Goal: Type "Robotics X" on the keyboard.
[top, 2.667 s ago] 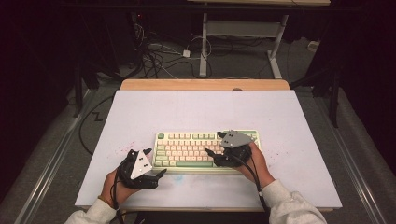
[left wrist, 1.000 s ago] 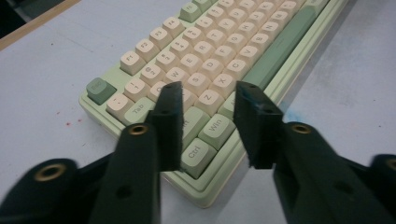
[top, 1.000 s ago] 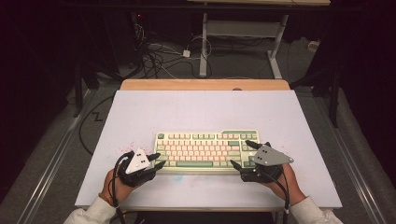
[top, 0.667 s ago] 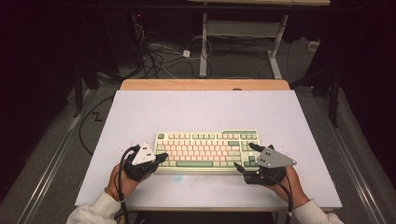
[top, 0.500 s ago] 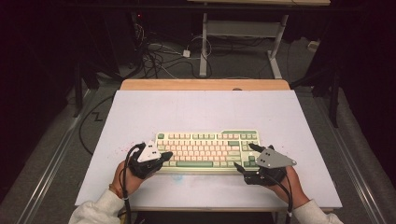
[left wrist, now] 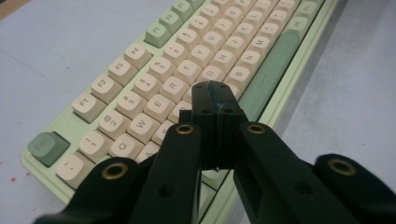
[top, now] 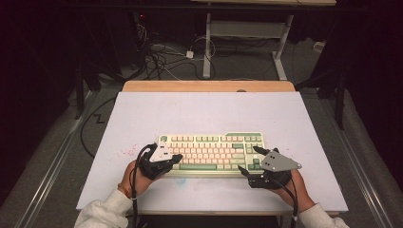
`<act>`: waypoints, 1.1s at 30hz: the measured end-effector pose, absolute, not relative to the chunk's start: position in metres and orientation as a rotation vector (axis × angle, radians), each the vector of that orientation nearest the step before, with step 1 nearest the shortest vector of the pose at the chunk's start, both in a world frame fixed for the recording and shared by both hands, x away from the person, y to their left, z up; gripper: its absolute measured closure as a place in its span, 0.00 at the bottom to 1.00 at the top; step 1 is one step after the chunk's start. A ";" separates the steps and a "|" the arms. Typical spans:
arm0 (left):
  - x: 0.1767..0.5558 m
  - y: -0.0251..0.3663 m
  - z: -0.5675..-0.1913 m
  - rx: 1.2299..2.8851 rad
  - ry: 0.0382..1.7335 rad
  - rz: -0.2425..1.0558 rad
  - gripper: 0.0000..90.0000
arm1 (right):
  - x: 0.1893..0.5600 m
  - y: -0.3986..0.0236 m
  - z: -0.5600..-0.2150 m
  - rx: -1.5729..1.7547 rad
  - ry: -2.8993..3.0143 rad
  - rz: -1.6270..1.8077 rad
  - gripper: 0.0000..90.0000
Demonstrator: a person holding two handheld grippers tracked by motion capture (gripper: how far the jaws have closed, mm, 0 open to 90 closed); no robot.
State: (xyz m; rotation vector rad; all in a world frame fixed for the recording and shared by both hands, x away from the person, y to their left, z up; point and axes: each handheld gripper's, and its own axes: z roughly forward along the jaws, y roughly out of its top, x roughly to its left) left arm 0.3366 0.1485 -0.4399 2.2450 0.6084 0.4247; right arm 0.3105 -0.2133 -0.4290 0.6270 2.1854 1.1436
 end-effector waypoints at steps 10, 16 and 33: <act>0.340 0.138 -0.442 2.277 0.582 0.407 0.98 | 0.310 -0.212 -0.429 0.619 2.189 1.143 0.24; 0.343 0.132 -0.444 2.296 0.573 0.404 0.98 | 0.311 -0.212 -0.430 0.624 2.192 1.143 0.24; 0.354 0.124 -0.452 2.347 0.582 0.406 0.98 | 0.311 -0.212 -0.431 0.612 2.203 1.133 0.24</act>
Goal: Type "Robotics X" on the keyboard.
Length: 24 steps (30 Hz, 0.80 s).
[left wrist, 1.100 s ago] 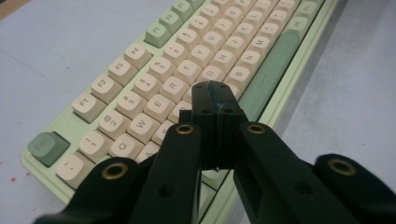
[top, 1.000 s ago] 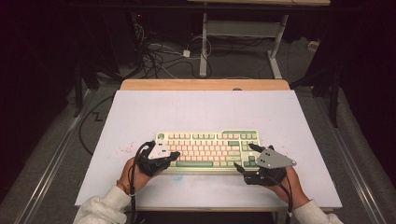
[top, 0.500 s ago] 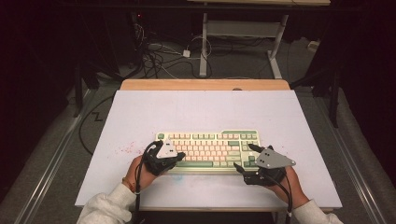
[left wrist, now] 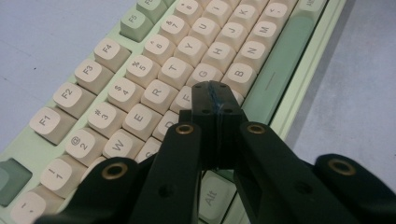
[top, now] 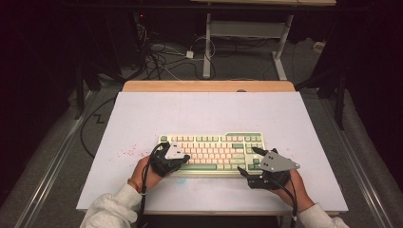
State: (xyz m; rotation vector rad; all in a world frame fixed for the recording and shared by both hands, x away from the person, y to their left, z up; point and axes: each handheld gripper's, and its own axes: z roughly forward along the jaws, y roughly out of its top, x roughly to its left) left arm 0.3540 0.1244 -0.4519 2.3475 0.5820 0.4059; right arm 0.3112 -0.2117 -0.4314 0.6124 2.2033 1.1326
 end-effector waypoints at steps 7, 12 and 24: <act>0.355 0.122 -0.453 2.356 0.577 0.407 0.98 | 0.311 -0.211 -0.432 0.607 2.208 1.127 0.24; 0.355 0.122 -0.453 2.366 0.565 0.410 0.98 | 0.312 -0.211 -0.432 0.606 2.212 1.124 0.24; 0.356 0.122 -0.455 2.378 0.567 0.406 0.98 | 0.311 -0.210 -0.433 0.605 2.217 1.117 0.24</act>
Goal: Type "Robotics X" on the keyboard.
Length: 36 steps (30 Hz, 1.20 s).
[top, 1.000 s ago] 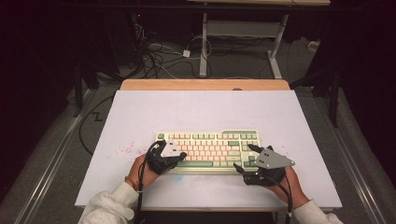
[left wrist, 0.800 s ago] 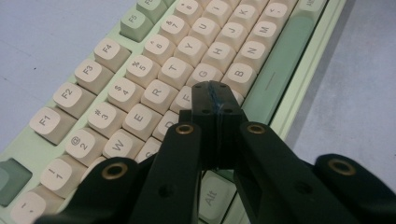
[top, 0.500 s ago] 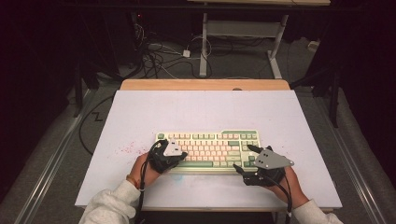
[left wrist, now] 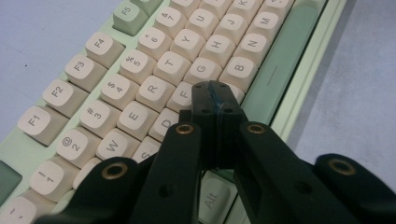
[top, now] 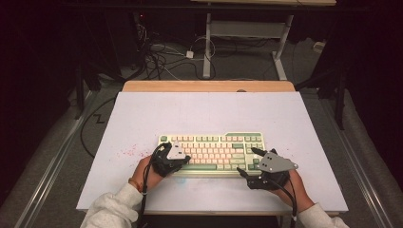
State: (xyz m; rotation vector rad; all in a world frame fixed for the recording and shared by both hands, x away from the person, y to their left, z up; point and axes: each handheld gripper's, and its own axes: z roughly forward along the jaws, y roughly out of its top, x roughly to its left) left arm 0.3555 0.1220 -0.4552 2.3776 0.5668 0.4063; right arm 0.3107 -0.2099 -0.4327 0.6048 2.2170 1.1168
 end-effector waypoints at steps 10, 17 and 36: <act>0.353 0.126 -0.449 2.348 0.555 0.460 0.97 | 0.310 -0.210 -0.432 0.602 2.218 1.125 0.24; 0.351 0.129 -0.445 2.325 0.558 0.491 0.91 | 0.310 -0.211 -0.432 0.601 2.215 1.123 0.24; 0.345 0.134 -0.439 2.300 0.534 0.534 0.84 | 0.310 -0.211 -0.432 0.599 2.215 1.123 0.24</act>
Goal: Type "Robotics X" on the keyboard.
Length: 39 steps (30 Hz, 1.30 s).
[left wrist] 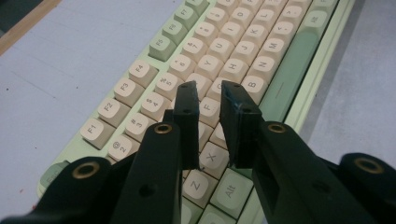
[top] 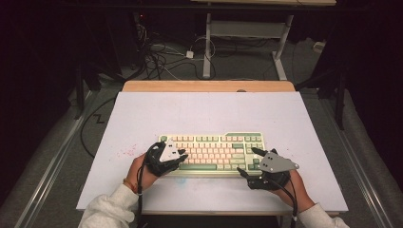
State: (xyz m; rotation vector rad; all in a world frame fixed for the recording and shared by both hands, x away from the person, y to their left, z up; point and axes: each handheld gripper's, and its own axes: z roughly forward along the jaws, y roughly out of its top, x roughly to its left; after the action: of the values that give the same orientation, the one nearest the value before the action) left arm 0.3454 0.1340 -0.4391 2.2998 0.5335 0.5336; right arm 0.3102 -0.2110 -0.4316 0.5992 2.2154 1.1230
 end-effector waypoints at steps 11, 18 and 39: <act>0.347 0.141 -0.434 2.274 0.563 0.527 0.93 | 0.310 -0.211 -0.432 0.599 2.218 1.123 0.24; 0.349 0.145 -0.434 2.277 0.579 0.516 0.97 | 0.310 -0.210 -0.432 0.599 2.221 1.119 0.24; 0.364 0.147 -0.450 2.329 0.637 0.460 0.97 | 0.310 -0.209 -0.433 0.595 2.225 1.112 0.25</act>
State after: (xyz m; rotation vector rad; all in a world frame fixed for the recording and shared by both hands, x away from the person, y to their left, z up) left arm 0.3638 0.1469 -0.4498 2.3285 0.6375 0.4596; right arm 0.3105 -0.2093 -0.4333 0.5954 2.2253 1.1125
